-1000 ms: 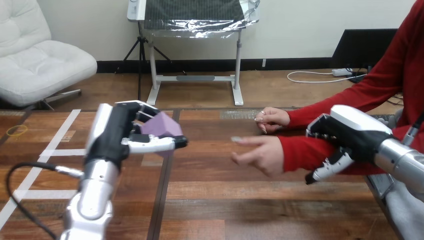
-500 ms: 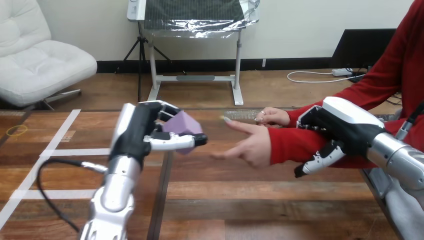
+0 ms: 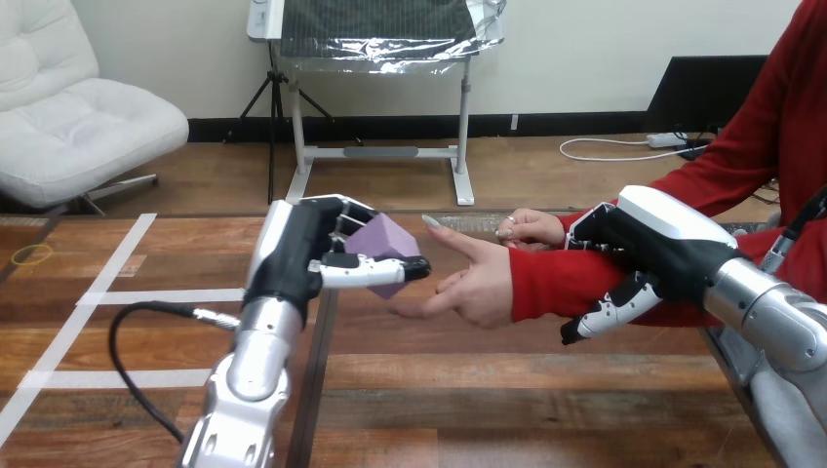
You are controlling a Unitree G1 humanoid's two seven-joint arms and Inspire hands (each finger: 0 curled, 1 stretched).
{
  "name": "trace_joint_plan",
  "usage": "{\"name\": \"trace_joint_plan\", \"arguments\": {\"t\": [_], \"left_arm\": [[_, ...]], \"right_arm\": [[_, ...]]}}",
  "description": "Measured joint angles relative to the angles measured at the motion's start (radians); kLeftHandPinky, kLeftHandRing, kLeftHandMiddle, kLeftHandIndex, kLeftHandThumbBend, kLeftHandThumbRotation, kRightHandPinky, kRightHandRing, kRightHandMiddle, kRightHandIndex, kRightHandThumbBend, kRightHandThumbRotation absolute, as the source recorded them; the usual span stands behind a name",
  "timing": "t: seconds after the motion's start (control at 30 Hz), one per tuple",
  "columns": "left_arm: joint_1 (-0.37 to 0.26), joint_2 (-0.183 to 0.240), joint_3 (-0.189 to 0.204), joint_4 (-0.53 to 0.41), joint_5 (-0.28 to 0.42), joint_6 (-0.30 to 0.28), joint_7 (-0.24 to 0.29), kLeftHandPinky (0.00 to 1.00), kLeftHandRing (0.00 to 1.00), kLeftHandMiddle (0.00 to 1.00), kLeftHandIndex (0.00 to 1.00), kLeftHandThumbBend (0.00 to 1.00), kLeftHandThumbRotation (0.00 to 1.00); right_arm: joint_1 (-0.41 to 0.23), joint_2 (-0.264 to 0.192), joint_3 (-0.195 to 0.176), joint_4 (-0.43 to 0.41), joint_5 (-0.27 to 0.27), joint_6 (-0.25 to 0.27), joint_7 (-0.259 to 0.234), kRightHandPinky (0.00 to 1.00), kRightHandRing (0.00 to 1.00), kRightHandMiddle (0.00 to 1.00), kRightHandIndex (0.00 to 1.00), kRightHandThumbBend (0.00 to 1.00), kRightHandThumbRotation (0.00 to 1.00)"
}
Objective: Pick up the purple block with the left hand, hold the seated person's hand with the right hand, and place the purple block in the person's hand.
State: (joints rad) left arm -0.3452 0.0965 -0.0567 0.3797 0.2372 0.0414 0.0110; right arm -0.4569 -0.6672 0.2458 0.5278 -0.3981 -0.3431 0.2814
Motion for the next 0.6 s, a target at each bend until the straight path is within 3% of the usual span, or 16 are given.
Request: {"name": "trace_joint_plan", "arguments": {"t": [0.6], "left_arm": [[-0.066, -0.046, -0.011, 0.103, -0.003, -0.005, 0.017, 0.41, 0.43, 0.44, 0.42, 0.86, 0.00]], "right_arm": [[0.019, 0.016, -0.010, -0.051, 0.000, 0.022, 0.003, 0.26, 0.30, 0.35, 0.36, 0.87, 0.07]]}}
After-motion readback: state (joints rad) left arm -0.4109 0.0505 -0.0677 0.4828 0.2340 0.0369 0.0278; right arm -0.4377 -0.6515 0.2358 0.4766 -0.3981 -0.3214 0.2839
